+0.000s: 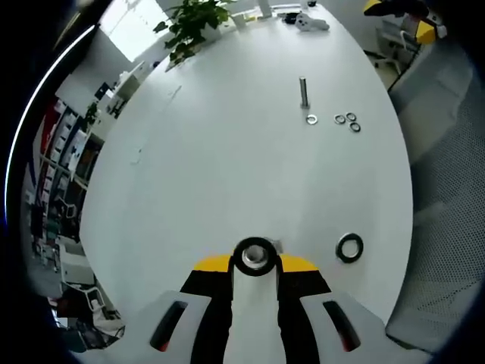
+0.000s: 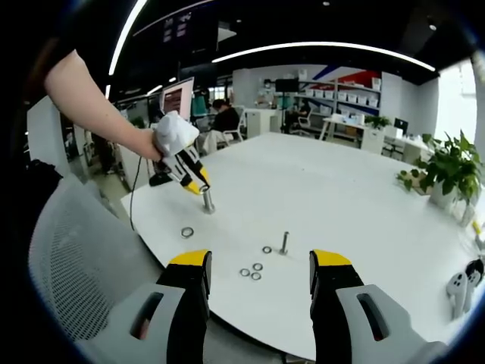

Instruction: Place the washer onto the threaded stud by aligning its center hole with the stud, sliding it down to the base, and recovering from edge contact or off-axis alignment until the washer reaches the visible bottom stop.

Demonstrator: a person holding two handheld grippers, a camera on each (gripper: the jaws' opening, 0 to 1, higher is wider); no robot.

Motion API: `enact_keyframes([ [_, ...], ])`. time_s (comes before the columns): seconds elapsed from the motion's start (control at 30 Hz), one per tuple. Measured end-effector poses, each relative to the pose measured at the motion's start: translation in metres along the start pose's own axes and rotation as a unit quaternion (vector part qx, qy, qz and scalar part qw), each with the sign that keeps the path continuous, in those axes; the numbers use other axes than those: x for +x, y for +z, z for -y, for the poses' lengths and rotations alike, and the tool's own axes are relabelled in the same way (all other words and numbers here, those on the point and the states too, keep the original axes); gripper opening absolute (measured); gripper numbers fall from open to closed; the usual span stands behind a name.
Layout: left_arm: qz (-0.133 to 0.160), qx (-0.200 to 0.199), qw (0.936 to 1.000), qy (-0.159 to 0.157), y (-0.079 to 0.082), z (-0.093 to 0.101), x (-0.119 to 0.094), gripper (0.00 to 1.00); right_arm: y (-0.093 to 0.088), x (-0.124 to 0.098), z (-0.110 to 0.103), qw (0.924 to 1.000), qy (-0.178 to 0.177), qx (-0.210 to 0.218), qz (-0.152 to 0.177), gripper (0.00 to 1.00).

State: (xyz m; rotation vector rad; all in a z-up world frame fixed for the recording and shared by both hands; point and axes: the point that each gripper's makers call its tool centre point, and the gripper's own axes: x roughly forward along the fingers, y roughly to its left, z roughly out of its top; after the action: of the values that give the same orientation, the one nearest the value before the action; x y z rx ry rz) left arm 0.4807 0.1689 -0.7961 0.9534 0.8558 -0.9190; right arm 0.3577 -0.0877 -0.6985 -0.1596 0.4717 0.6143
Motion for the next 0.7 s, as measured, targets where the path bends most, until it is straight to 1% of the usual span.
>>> enact_keyframes([
  [0.23,-0.003,0.005,1.0000,-0.005,0.000,0.000,0.006,0.19,0.000,0.000,0.001,1.0000,-0.002,0.000,-0.001,0.55],
  [0.43,-0.011,0.006,0.9998,-0.013,-0.003,0.002,0.013,0.19,-0.001,0.000,0.001,1.0000,-0.004,-0.001,-0.003,0.54],
  [0.5,-0.010,0.007,0.9998,-0.017,-0.003,0.002,0.017,0.19,-0.001,0.000,0.002,1.0000,-0.006,-0.001,-0.002,0.54],
  [0.7,-0.019,-0.001,0.9995,-0.025,-0.007,0.007,0.028,0.19,-0.001,0.000,0.003,1.0000,-0.008,-0.003,-0.005,0.54],
])
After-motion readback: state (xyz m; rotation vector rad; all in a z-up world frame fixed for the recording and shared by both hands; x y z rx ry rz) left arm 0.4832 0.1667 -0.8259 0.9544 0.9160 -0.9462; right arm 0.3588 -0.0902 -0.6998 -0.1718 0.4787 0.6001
